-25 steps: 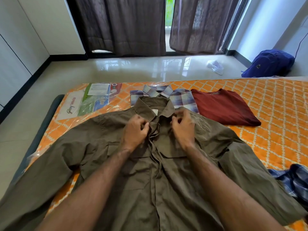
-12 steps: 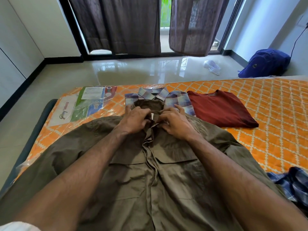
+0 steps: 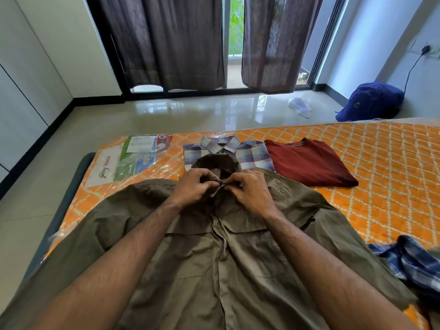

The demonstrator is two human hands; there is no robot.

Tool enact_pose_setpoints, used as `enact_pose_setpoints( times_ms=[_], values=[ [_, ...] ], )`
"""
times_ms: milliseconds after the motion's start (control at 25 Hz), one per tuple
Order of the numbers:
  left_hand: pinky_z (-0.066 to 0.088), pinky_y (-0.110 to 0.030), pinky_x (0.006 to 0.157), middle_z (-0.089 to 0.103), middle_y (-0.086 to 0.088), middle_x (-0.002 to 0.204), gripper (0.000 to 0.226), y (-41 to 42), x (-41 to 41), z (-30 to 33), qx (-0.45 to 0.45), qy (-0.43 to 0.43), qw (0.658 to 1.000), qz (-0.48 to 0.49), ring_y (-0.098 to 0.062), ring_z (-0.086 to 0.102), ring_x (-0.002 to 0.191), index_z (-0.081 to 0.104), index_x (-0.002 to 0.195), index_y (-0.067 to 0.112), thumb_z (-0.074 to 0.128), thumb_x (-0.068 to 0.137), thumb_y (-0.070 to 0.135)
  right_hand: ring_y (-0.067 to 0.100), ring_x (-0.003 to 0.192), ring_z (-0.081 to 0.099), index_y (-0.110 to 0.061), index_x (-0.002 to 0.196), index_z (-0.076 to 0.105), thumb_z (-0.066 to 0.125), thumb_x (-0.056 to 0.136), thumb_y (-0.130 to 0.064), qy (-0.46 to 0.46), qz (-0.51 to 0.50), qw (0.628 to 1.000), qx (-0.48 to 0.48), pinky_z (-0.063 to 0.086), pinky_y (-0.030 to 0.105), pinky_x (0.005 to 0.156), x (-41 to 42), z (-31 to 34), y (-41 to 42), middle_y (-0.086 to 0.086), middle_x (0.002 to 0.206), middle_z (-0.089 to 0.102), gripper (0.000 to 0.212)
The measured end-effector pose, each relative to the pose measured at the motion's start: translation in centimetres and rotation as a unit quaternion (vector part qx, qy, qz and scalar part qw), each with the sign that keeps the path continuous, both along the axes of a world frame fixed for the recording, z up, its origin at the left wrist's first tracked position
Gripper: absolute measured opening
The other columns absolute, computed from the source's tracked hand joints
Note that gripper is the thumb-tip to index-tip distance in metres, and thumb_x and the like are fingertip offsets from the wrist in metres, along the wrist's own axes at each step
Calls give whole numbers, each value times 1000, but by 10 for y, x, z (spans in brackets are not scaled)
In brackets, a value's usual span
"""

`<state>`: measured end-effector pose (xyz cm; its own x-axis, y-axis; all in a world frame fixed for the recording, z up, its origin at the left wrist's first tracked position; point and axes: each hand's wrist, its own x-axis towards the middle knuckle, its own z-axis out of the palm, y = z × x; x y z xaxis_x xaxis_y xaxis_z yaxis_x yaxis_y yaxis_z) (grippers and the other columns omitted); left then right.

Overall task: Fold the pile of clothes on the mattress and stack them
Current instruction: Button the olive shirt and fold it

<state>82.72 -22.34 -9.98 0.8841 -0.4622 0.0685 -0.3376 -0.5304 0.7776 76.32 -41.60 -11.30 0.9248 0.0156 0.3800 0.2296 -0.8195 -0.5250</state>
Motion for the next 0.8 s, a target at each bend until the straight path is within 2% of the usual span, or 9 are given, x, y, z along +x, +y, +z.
enact_pose_setpoints(
  times_ms=[160,360,480,560,600,680,720,800],
  values=[
    [57,-29,86,76,9,90,13,1,-16,3,-33,-13,999,16,-1,68,88,80,97,18,77,86,13,7,79,55,-34,95,77,81,83,-34,-9,-20,1000,0,46,42,90,-9,3,5,-19,76,54,13],
    [52,-13,80,73,9,91,15,2,-28,0,-34,-36,999,11,9,64,86,79,97,16,77,85,8,9,89,57,-38,103,74,75,86,-38,8,-35,999,-35,37,39,99,-13,-1,10,-13,84,66,17],
    [54,-22,87,73,8,98,19,2,-28,2,-17,-88,996,-17,2,64,94,78,101,18,78,84,10,10,94,56,-41,107,73,74,87,-35,29,-33,999,-23,34,38,101,-13,5,9,-16,84,60,21],
    [48,-22,95,63,8,115,31,13,-19,2,42,-127,989,-61,-4,55,109,72,115,21,77,85,12,11,101,54,-38,111,70,77,85,-33,34,-25,999,-31,33,40,102,-15,8,8,-21,88,56,27],
    [43,-23,100,56,8,125,43,21,-14,1,74,-148,984,-60,-5,48,118,65,124,24,77,84,13,11,107,51,-36,114,67,78,83,-32,30,-35,998,-40,33,40,102,-20,7,6,-21,97,56,32],
    [40,-33,106,46,2,138,63,50,-2,-6,137,-180,974,17,-14,42,129,50,137,27,76,81,13,13,113,45,-32,113,60,79,80,-30,22,-75,995,-54,35,40,98,-35,0,3,-13,114,52,39],
    [39,-41,108,44,-2,143,67,70,5,-11,176,-171,967,71,-21,42,133,45,141,26,74,82,15,14,111,44,-30,109,58,77,80,-27,21,-78,995,-54,36,39,95,-43,-6,4,-11,114,48,35],
    [31,-55,111,41,-7,150,67,114,18,-16,272,-92,944,159,-30,39,138,37,147,23,70,90,29,13,105,44,-31,99,57,70,84,-19,60,-40,996,-48,39,38,89,-55,-19,8,-11,108,45,23]
  ],
)
